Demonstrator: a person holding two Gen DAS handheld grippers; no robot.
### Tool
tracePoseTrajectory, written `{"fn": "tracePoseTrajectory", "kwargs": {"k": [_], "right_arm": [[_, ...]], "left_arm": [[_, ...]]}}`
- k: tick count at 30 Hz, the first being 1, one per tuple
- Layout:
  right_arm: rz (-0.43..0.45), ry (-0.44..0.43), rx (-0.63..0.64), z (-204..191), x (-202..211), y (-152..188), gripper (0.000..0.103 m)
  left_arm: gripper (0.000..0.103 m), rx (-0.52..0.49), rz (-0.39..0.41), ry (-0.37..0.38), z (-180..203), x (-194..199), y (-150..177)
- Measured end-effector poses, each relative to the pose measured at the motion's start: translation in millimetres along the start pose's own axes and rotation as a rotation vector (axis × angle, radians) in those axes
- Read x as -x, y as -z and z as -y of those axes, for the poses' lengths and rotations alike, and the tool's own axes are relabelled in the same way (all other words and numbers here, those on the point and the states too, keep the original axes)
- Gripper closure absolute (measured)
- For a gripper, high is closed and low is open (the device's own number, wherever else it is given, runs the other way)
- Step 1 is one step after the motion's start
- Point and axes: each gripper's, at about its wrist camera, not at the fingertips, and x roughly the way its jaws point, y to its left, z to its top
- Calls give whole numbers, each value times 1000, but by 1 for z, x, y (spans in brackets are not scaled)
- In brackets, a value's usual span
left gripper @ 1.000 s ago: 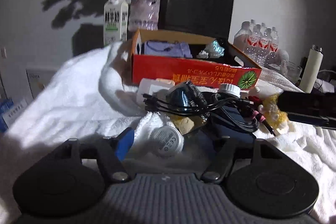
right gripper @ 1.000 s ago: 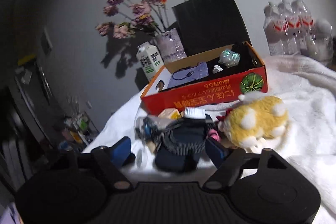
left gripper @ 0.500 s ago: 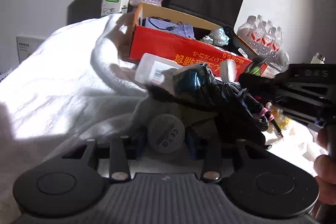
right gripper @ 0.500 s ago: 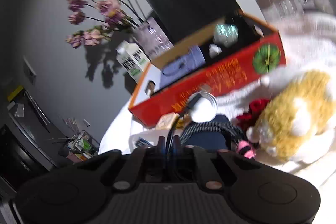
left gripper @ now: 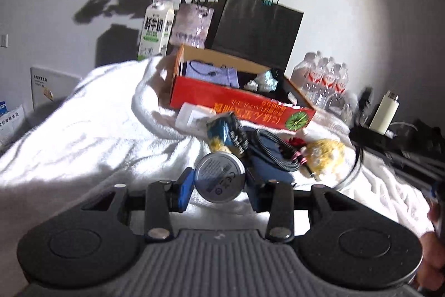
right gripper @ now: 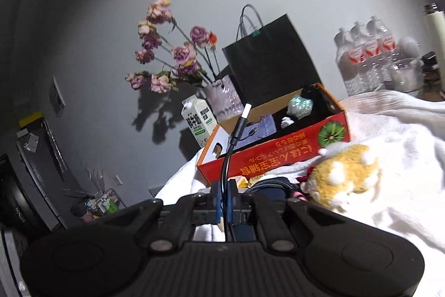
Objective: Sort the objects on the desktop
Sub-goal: 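Grasp the round white tin with the left tool while the right tool grasps a black cable, then place the tin onto the linen pouch in the box while the right tool drops the cable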
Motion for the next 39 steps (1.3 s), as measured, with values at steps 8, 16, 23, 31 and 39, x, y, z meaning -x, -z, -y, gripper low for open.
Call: {"fn": "tracePoseTrajectory", "kwargs": {"k": [8,16,23,31,39], "right_arm": [[84,23,26,-2,56,2,100],[118,2,87,-5,69,-23,100],[139,-9,254,-17,15,-107,100],[-81,10,320,-23,-147,-192,100],[-376,115,339,9,-333,-177,100]], "left_arm": [[63,-54,45,12,23,33,3],[63,-92,61,69,22,32,-38],[63,-107,52,56,12,-30,-133],[63,-132,-89,14,4,-168,-213],[63,-114,-292,-41,-14,-309,-218]]}}
